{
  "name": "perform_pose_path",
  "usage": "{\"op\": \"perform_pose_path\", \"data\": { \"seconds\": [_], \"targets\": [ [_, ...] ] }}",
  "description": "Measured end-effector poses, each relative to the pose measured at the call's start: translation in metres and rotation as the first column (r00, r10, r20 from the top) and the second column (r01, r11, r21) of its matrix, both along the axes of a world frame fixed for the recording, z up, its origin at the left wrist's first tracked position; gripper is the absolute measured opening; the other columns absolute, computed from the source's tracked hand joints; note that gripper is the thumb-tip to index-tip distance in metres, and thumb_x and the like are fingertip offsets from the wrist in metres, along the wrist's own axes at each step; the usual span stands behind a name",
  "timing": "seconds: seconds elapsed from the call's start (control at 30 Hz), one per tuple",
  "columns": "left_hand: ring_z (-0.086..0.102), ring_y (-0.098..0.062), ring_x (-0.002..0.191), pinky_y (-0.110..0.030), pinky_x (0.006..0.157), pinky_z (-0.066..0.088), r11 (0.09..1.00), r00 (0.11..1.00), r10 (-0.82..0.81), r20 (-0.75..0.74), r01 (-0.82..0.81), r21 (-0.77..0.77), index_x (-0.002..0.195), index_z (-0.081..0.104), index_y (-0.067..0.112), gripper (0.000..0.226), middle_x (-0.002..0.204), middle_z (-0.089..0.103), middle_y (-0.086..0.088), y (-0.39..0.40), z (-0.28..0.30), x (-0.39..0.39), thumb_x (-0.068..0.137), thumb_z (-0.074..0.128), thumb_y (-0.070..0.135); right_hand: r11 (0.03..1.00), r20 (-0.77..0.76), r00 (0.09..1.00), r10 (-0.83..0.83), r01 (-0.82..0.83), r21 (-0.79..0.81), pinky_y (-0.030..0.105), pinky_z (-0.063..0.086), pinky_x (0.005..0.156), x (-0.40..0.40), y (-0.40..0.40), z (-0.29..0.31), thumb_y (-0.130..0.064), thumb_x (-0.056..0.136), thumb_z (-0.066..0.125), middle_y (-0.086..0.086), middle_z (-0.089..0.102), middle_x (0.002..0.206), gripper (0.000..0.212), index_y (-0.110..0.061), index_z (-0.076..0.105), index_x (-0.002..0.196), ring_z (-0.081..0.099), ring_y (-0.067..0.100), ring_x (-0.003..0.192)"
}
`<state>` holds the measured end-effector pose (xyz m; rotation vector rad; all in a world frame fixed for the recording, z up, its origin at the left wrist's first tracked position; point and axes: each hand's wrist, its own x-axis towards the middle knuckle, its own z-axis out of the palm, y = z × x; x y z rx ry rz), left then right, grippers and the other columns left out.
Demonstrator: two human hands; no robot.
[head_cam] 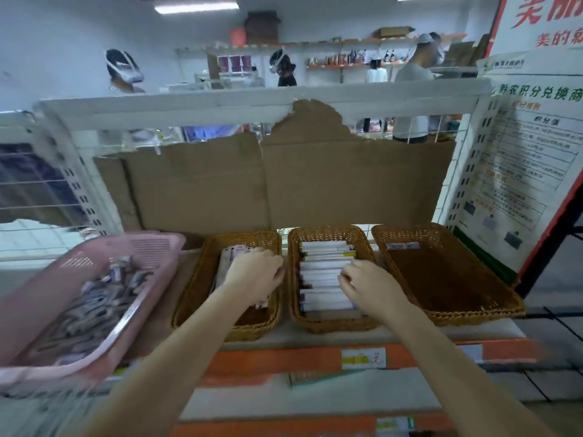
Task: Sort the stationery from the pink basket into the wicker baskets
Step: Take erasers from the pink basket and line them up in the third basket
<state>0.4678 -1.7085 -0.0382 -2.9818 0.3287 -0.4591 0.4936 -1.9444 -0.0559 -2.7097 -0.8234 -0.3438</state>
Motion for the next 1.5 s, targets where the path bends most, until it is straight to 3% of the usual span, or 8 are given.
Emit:
{"op": "perform_pose_path", "data": {
  "seconds": [0.13, 0.27, 0.4, 0.57, 0.77, 1.03, 1.2, 1.5],
  "targets": [
    [0.058, -0.02, 0.097, -0.032, 0.074, 0.043, 0.994, 0.995, 0.098, 0.018, -0.099, 0.054, 0.103, 0.062, 0.018, 0.03, 0.102, 0.064, 0.001, 0.041, 0.021, -0.027, 0.097, 0.037, 0.035, 0.999, 0.012, 0.999, 0.041, -0.041, -0.023, 0.021, 0.029, 0.052, -0.007, 0.051, 0.021, -0.028, 0.1, 0.038, -0.003, 0.05, 0.078, 0.026, -0.017, 0.049, 0.079, 0.048, 0.012, 0.07],
    [0.06, -0.021, 0.093, -0.03, 0.068, 0.042, 0.984, 0.983, 0.173, 0.057, -0.175, 0.04, 0.101, 0.063, 0.02, 0.028, 0.102, 0.064, 0.0, 0.093, 0.035, -0.058, 0.096, 0.041, 0.037, 0.994, 0.039, 0.993, 0.107, -0.107, -0.014, 0.028, 0.044, 0.065, -0.021, 0.115, 0.038, -0.028, 0.1, 0.037, 0.001, 0.052, 0.085, 0.027, -0.011, 0.055, 0.09, 0.051, 0.017, 0.08],
    [0.06, -0.026, 0.102, -0.032, 0.073, 0.047, 0.967, 0.969, 0.243, 0.045, -0.246, 0.068, 0.11, 0.061, 0.017, 0.03, 0.111, 0.064, -0.004, 0.155, 0.042, -0.084, 0.096, 0.041, 0.034, 0.985, 0.036, 0.985, 0.169, -0.171, 0.031, 0.028, 0.036, 0.063, -0.036, 0.188, 0.043, -0.028, 0.1, 0.035, -0.004, 0.042, 0.077, 0.026, -0.013, 0.051, 0.086, 0.045, 0.016, 0.079],
    [0.063, -0.026, 0.094, -0.031, 0.068, 0.046, 0.953, 0.952, 0.302, 0.044, -0.303, 0.026, 0.101, 0.064, 0.018, 0.027, 0.104, 0.068, -0.004, 0.237, 0.042, -0.11, 0.094, 0.044, 0.034, 0.977, 0.064, 0.978, 0.197, -0.201, 0.069, 0.03, 0.038, 0.072, -0.058, 0.277, 0.039, -0.028, 0.099, 0.039, 0.004, 0.059, 0.103, 0.03, -0.011, 0.063, 0.106, 0.054, 0.021, 0.099],
    [0.061, -0.028, 0.097, -0.032, 0.071, 0.045, 0.953, 0.954, 0.301, 0.003, -0.3, 0.04, 0.106, 0.063, 0.017, 0.027, 0.106, 0.067, -0.004, 0.306, 0.022, -0.127, 0.095, 0.043, 0.032, 0.973, 0.014, 0.974, 0.227, -0.228, 0.048, 0.032, 0.041, 0.073, -0.076, 0.352, 0.026, -0.028, 0.098, 0.04, 0.007, 0.058, 0.102, 0.028, -0.008, 0.06, 0.101, 0.053, 0.024, 0.099],
    [0.062, -0.027, 0.092, -0.033, 0.069, 0.046, 0.948, 0.946, 0.318, -0.062, -0.316, 0.045, 0.103, 0.063, 0.016, 0.03, 0.102, 0.066, -0.005, 0.345, -0.005, -0.12, 0.095, 0.042, 0.036, 0.959, -0.043, 0.958, 0.282, -0.282, 0.012, 0.033, 0.043, 0.083, -0.082, 0.401, 0.002, -0.029, 0.098, 0.041, 0.005, 0.058, 0.109, 0.028, -0.01, 0.059, 0.107, 0.052, 0.023, 0.105],
    [0.062, -0.028, 0.09, -0.031, 0.061, 0.035, 0.95, 0.944, 0.312, -0.102, -0.308, 0.057, 0.097, 0.06, 0.016, 0.026, 0.097, 0.065, -0.006, 0.348, -0.014, -0.114, 0.094, 0.041, 0.034, 0.95, -0.028, 0.951, 0.306, -0.304, 0.068, 0.032, 0.044, 0.079, -0.086, 0.41, 0.0, -0.027, 0.096, 0.044, 0.003, 0.06, 0.103, 0.024, -0.012, 0.062, 0.1, 0.054, 0.021, 0.1],
    [0.062, -0.03, 0.089, -0.032, 0.064, 0.044, 0.99, 0.98, 0.136, -0.145, -0.13, 0.05, 0.099, 0.06, 0.018, 0.022, 0.096, 0.065, -0.008, 0.343, -0.014, -0.108, 0.094, 0.042, 0.03, 0.968, 0.007, 0.974, 0.227, -0.226, 0.112, 0.021, 0.036, 0.079, -0.142, 0.399, -0.003, -0.034, 0.099, 0.039, -0.009, 0.054, 0.099, 0.025, -0.021, 0.059, 0.105, 0.048, 0.01, 0.097]
  ]
}}
